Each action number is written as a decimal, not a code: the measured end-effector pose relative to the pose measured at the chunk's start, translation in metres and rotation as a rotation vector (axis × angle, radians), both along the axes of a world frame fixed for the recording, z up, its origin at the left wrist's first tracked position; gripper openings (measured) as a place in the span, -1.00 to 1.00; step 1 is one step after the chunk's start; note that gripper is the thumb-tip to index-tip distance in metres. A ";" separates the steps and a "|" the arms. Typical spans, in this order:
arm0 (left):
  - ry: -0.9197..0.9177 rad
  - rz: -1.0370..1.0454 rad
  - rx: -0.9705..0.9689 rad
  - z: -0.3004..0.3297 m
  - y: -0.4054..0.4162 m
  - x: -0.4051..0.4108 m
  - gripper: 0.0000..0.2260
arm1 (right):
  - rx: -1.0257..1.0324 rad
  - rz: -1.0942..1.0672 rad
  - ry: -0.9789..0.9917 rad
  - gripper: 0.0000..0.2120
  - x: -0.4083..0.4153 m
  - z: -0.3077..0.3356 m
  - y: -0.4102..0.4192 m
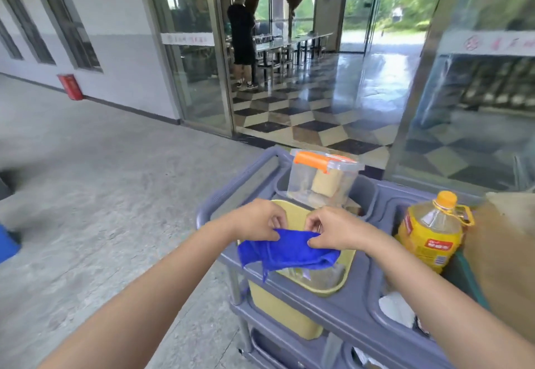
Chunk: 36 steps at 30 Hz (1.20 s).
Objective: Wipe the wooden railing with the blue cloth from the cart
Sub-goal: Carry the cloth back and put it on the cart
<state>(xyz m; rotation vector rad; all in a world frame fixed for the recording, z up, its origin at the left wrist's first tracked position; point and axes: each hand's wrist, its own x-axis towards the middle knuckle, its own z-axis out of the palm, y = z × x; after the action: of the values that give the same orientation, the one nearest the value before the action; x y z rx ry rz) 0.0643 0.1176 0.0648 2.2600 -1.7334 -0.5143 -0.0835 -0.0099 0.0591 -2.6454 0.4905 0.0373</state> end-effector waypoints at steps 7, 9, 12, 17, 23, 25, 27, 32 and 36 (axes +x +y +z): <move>0.029 -0.323 -0.019 -0.004 -0.091 0.015 -0.83 | -0.004 -0.314 -0.012 -0.86 -0.015 -0.004 -0.045; 0.023 -0.437 -0.027 -0.009 -0.114 0.016 -0.83 | -0.015 -0.445 -0.014 -0.86 -0.022 -0.005 -0.050; 0.038 -0.602 -0.041 -0.012 -0.144 0.008 -0.82 | 0.006 -0.637 -0.028 -0.87 -0.040 -0.007 -0.047; 0.145 -0.795 -0.107 -0.017 -0.170 -0.021 -0.86 | -0.028 -0.946 -0.083 -0.93 -0.076 -0.008 -0.017; 0.128 -0.970 -0.101 -0.026 -0.170 -0.066 -0.88 | -0.064 -1.112 0.004 -0.90 -0.109 -0.014 0.010; 0.107 -0.987 -0.058 -0.040 -0.163 -0.073 -0.88 | -0.061 -1.111 0.068 -0.93 -0.114 -0.028 0.018; 0.069 -0.998 -0.036 -0.055 -0.156 -0.076 -0.88 | -0.048 -1.099 0.116 -0.88 -0.115 -0.043 0.026; 0.155 -0.967 0.056 -0.083 -0.145 -0.078 -0.84 | 0.051 -1.081 0.093 -0.78 -0.120 -0.072 0.038; 0.198 -0.922 0.122 -0.089 -0.146 -0.079 -0.85 | 0.110 -1.090 0.059 -0.89 -0.124 -0.081 0.040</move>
<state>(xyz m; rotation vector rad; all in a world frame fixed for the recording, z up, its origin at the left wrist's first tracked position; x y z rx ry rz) -0.0149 -0.0287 -0.0237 1.2716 -2.6007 -0.9806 -0.2072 0.0297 -0.0219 -1.9500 1.7859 -0.1857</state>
